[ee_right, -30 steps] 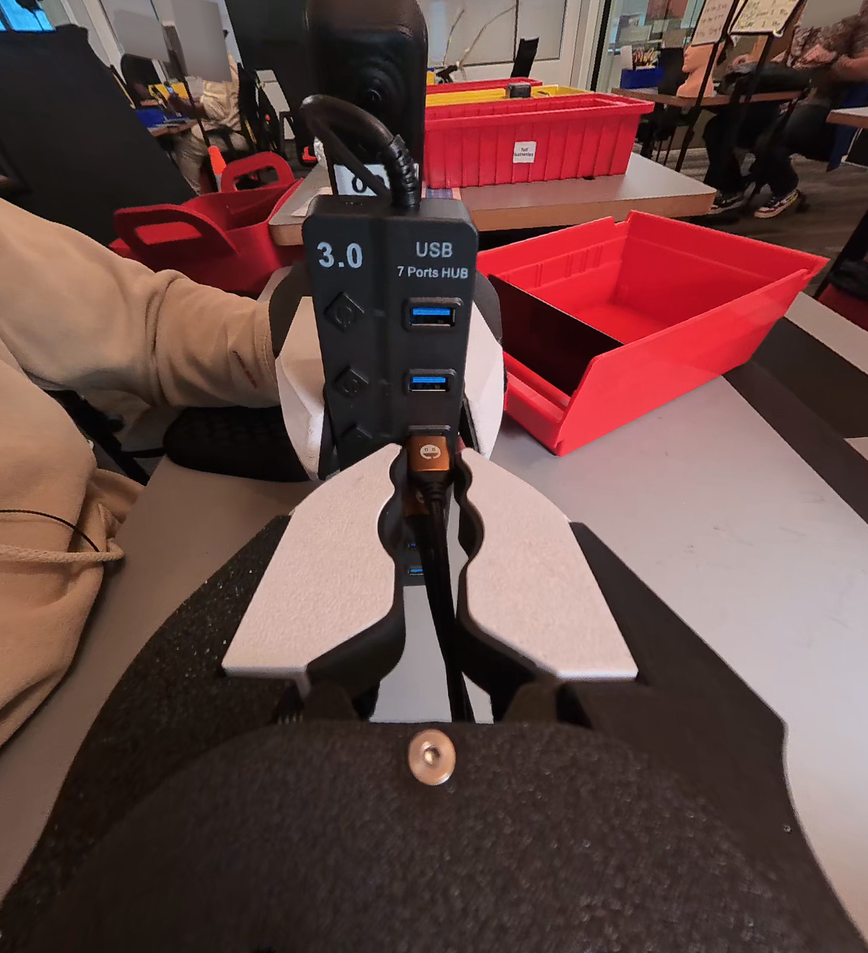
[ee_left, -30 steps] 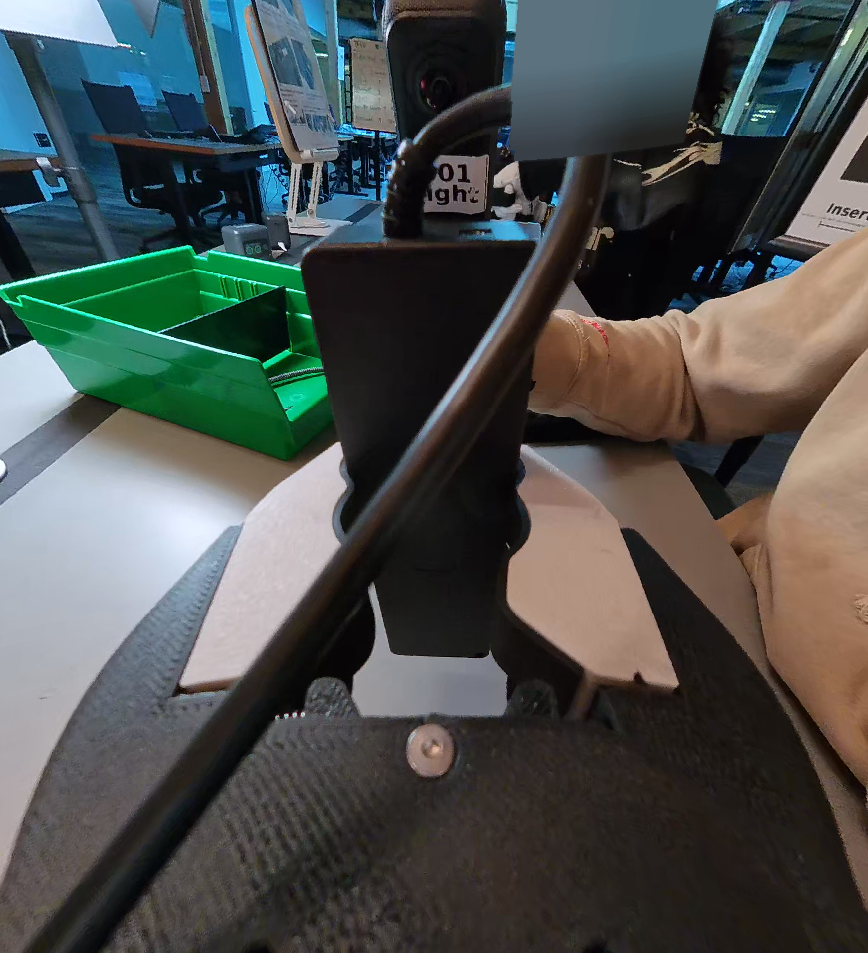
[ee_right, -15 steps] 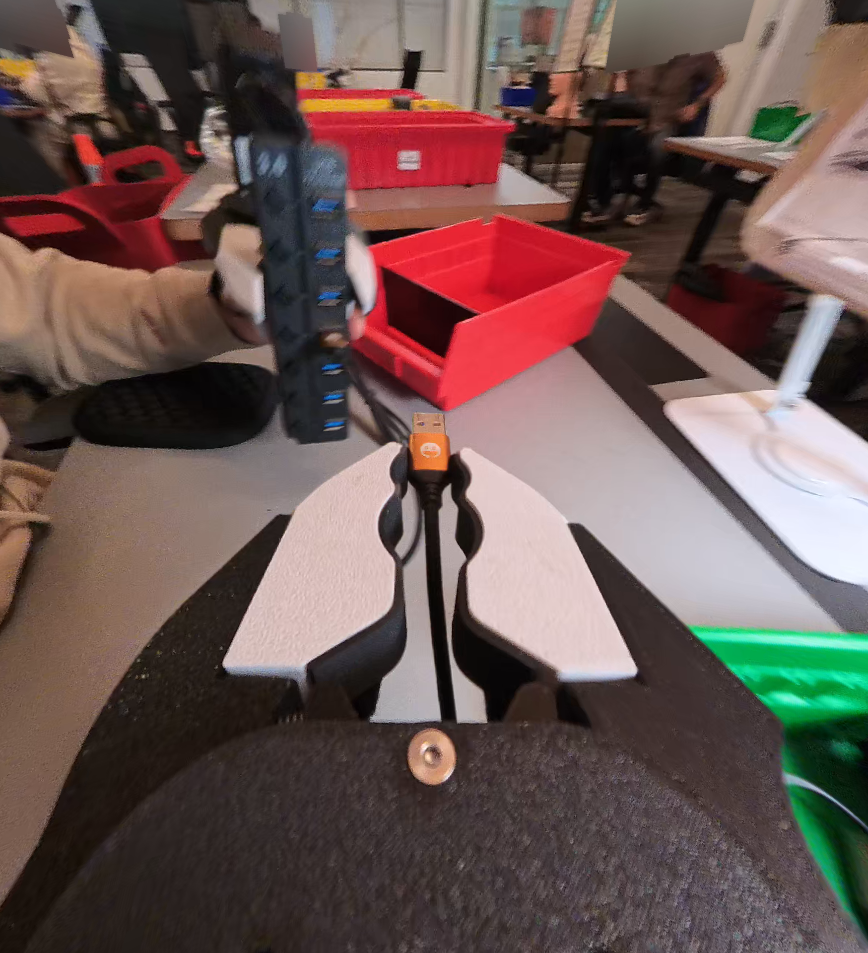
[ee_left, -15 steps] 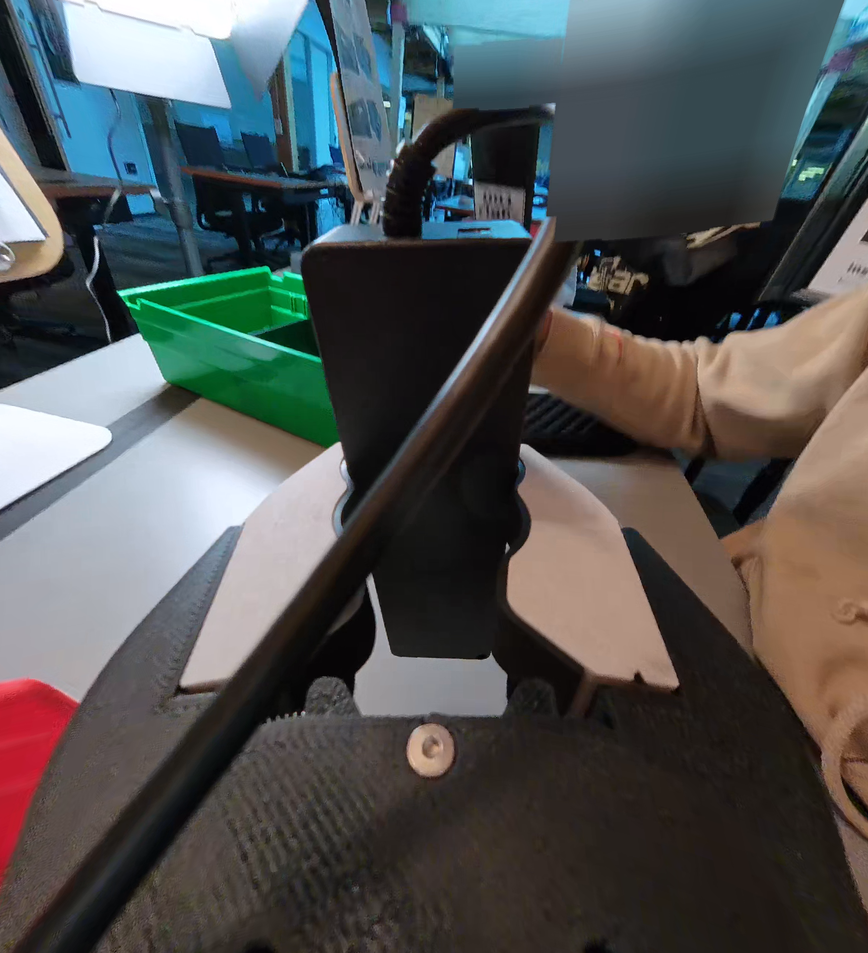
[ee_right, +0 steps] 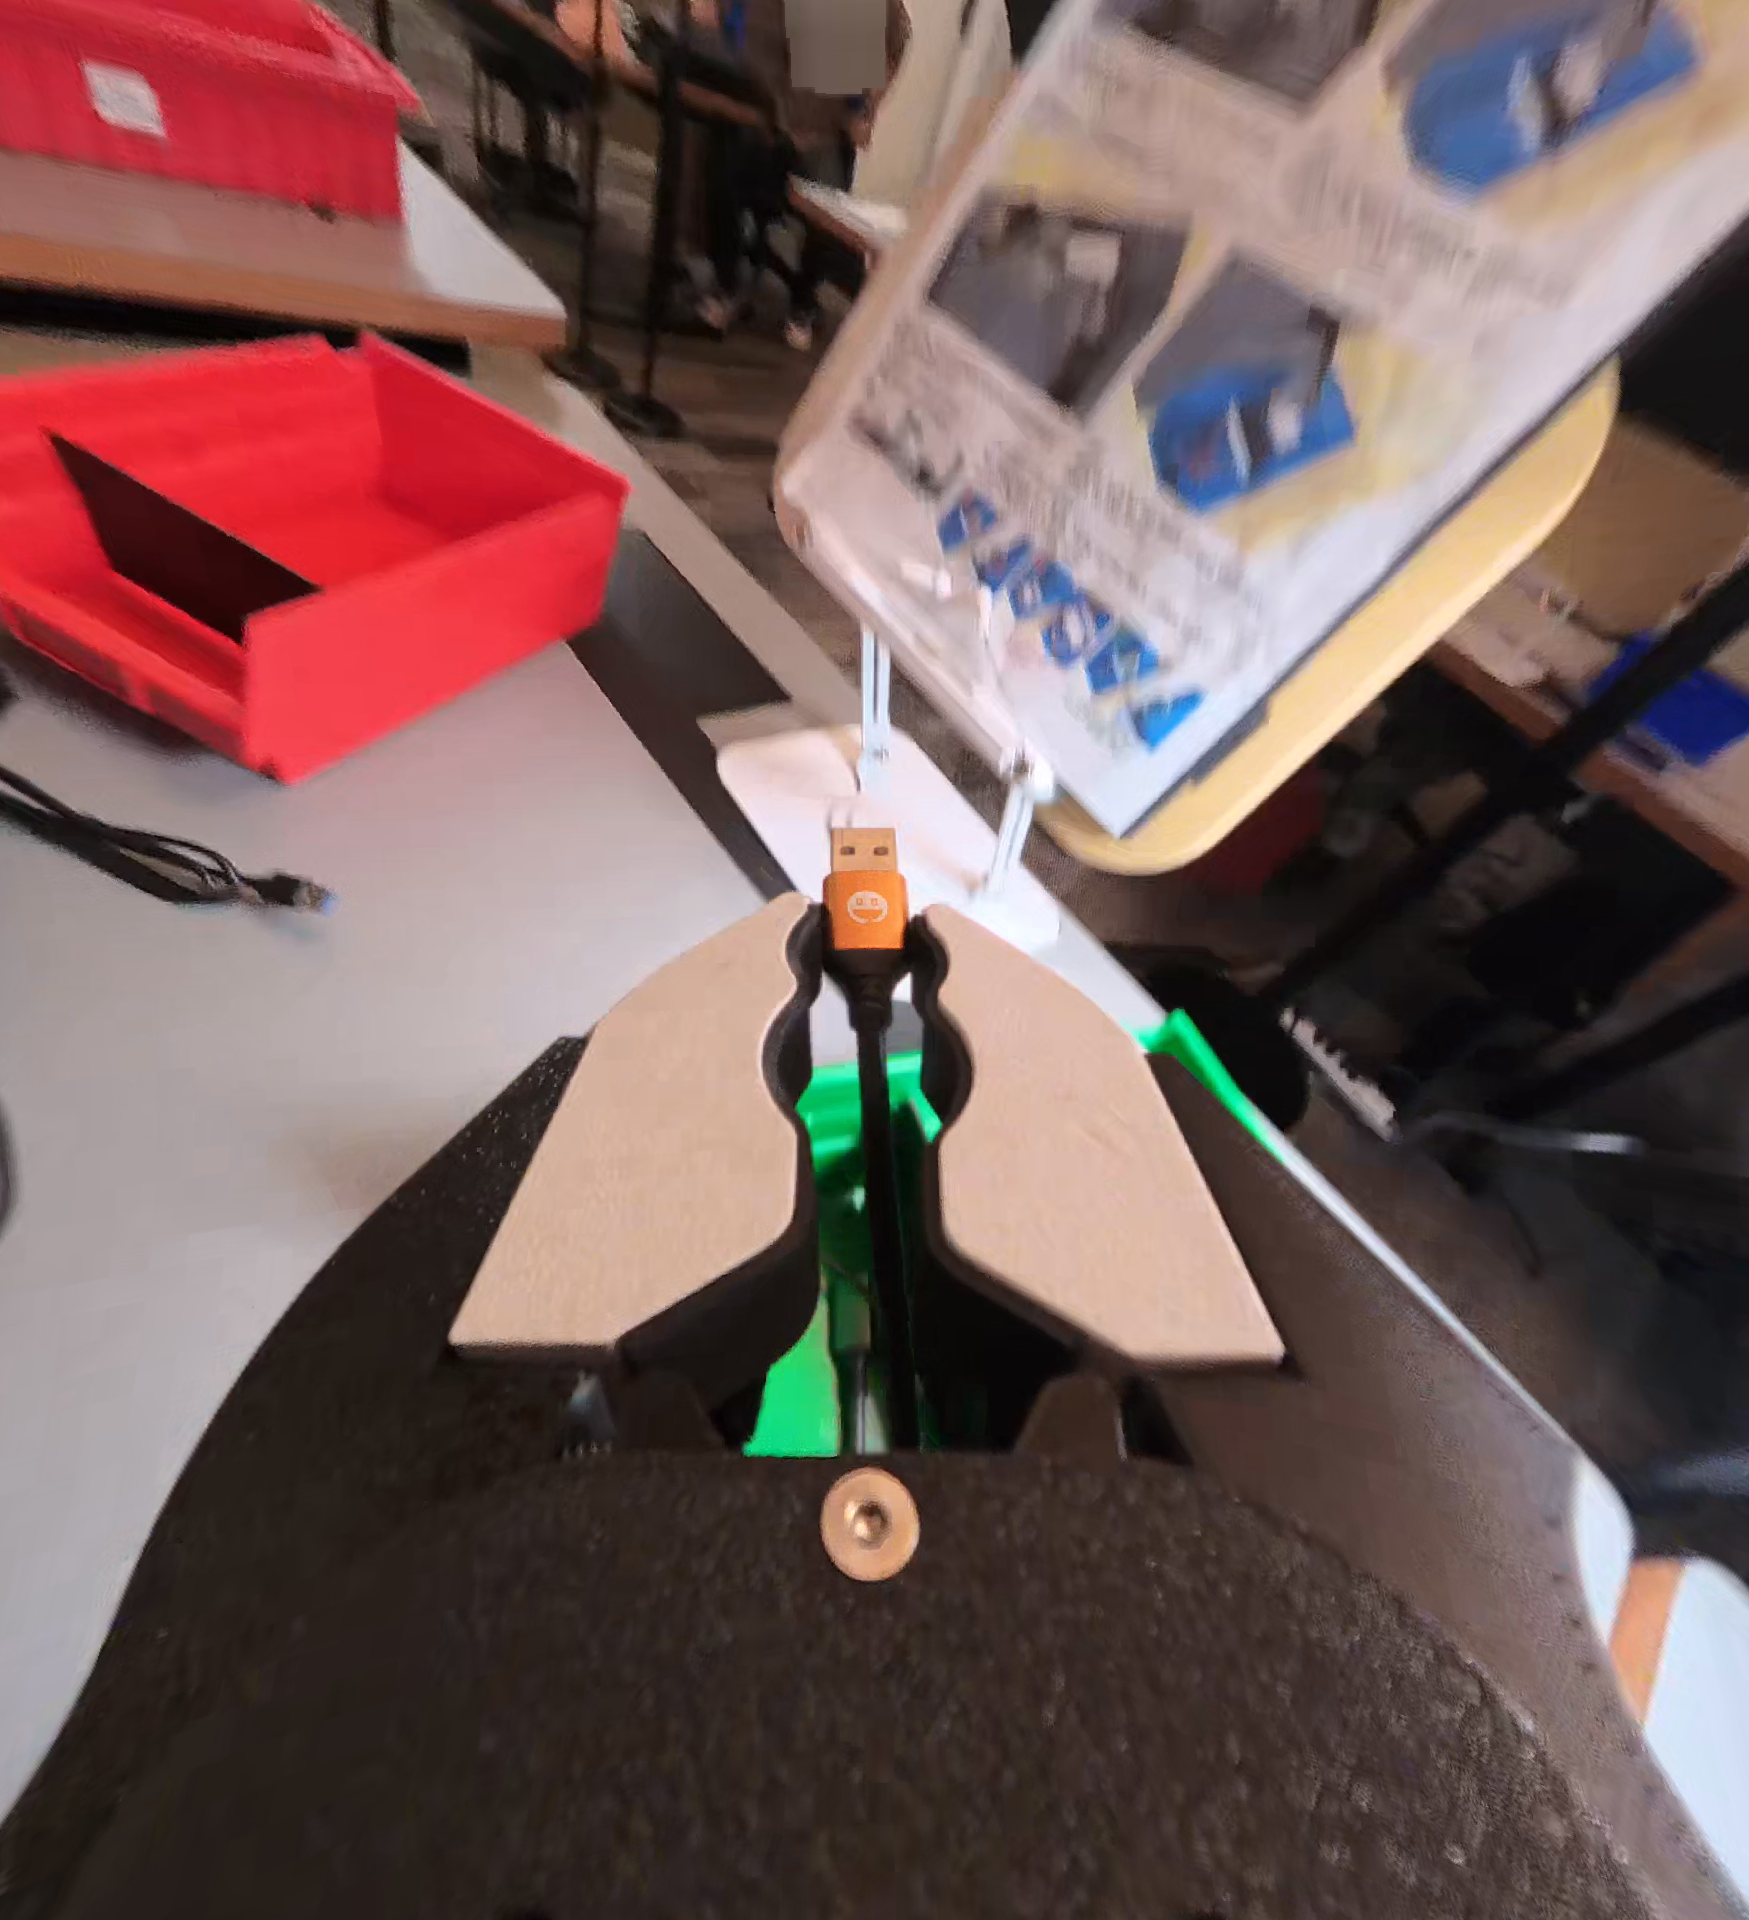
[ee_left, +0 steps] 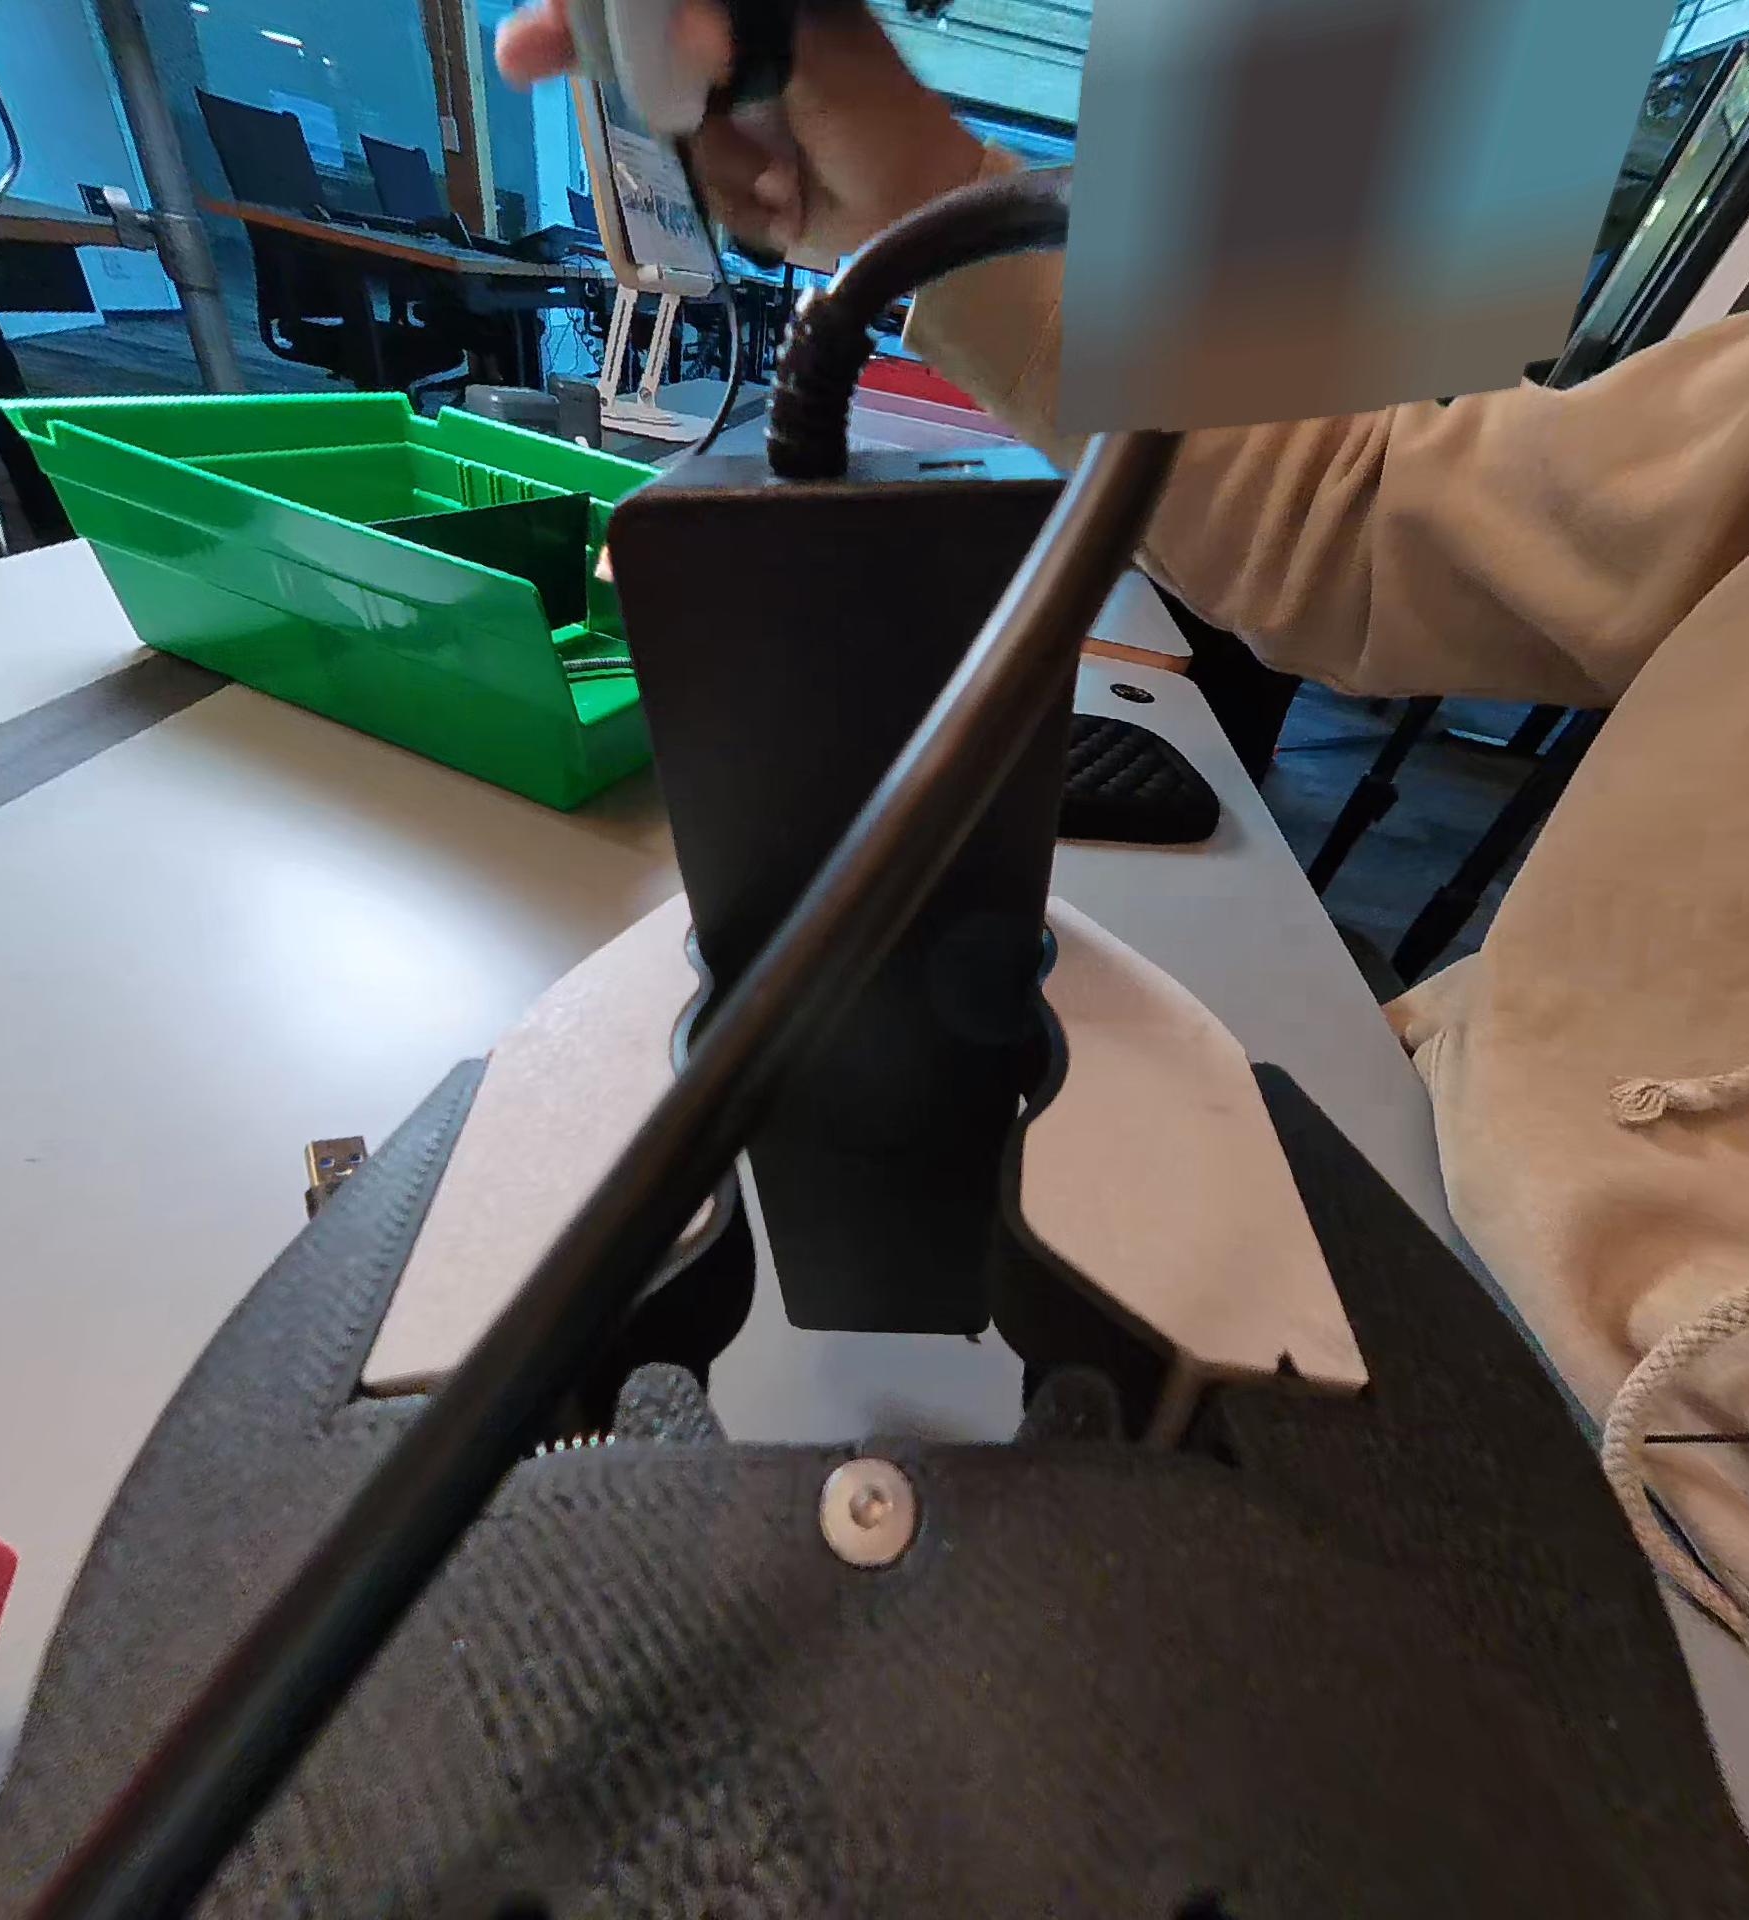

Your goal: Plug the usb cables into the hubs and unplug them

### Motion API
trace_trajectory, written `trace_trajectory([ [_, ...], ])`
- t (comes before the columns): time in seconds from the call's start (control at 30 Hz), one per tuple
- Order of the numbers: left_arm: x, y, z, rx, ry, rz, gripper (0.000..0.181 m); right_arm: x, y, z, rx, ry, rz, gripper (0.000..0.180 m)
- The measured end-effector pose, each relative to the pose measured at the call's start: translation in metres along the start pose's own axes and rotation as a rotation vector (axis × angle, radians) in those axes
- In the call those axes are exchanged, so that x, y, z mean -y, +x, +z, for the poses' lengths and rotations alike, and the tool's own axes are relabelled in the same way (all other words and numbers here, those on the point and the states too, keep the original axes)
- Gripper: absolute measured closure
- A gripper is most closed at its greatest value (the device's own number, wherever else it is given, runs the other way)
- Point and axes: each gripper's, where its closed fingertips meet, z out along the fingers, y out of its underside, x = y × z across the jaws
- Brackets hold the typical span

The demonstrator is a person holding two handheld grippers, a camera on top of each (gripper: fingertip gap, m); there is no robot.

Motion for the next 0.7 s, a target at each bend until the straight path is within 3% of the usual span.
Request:
trace_trajectory([
  [0.1, 0.007, 0.001, -0.002, 0.004, 0.031, 0.005, 0.126, -0.067, 0.003, 0.018, -0.043, -0.159, 0.044, 0.164],
  [0.17, 0.009, 0.001, -0.002, 0.002, 0.044, -0.002, 0.126, -0.091, 0.002, 0.022, -0.083, -0.212, 0.042, 0.155],
  [0.33, 0.008, 0.003, 0.0, -0.001, 0.042, 0.004, 0.125, -0.061, -0.023, 0.006, -0.075, -0.072, 0.07, 0.144],
  [0.47, 0.006, 0.006, 0.006, -0.007, 0.034, 0.01, 0.126, -0.029, -0.11, 0.0, 0.203, 0.065, 0.143, 0.151],
  [0.7, -0.001, 0.021, 0.03, -0.041, -0.009, 0.066, 0.126, -0.041, -0.26, 0.029, 0.585, 0.043, 0.073, 0.142],
])
